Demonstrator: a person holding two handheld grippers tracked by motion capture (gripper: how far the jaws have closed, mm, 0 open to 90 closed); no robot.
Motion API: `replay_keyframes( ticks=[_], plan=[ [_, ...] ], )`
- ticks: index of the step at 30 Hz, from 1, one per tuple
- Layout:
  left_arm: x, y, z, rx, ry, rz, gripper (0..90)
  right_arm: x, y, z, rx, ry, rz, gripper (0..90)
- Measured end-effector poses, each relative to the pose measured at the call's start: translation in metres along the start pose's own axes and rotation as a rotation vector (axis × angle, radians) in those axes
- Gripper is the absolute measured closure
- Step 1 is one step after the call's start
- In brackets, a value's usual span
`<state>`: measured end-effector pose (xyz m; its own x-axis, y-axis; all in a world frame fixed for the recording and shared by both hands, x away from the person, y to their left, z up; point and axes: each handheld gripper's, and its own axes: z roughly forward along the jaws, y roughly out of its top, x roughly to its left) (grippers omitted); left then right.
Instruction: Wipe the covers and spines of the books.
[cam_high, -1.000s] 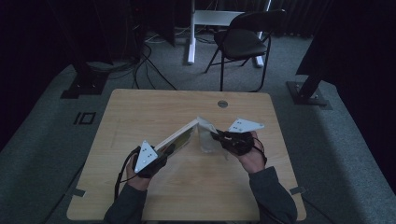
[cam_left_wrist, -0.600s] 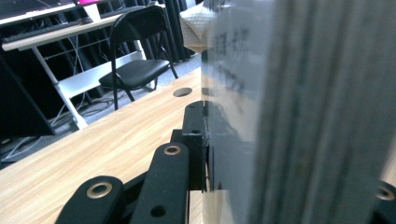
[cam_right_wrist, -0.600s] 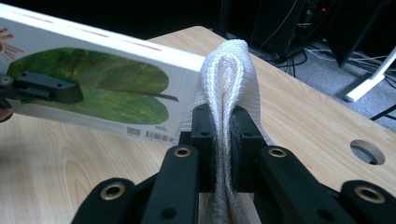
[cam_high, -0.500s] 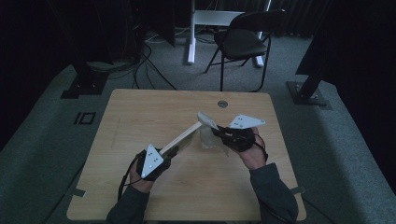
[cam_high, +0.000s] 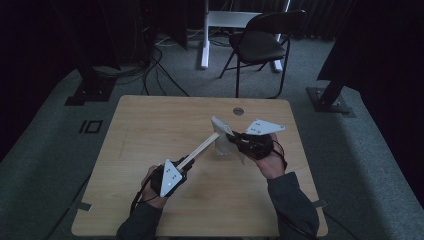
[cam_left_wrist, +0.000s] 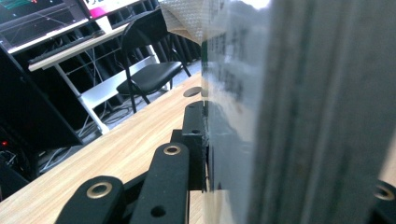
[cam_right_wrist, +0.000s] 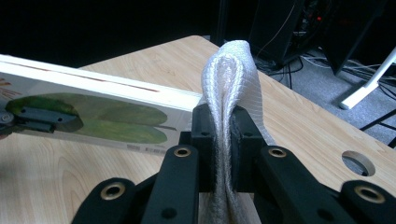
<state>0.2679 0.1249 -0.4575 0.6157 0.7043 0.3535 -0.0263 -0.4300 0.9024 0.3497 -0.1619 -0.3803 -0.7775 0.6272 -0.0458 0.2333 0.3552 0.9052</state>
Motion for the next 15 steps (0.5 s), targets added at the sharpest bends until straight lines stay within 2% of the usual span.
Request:
replay_keyframes(
  ticks=[6,15],
  plan=[
    [-0.0038,0.0003,0.0005,0.003,0.018,0.03,77.7,0.0022,0.0032,0.0018,-0.003,0.006,-0.008,82.5],
    [-0.0055,0.0001,0.0014,0.007,0.017,0.04,77.7,0.0017,0.0081,0.0007,-0.004,0.002,-0.014,82.5]
  ],
)
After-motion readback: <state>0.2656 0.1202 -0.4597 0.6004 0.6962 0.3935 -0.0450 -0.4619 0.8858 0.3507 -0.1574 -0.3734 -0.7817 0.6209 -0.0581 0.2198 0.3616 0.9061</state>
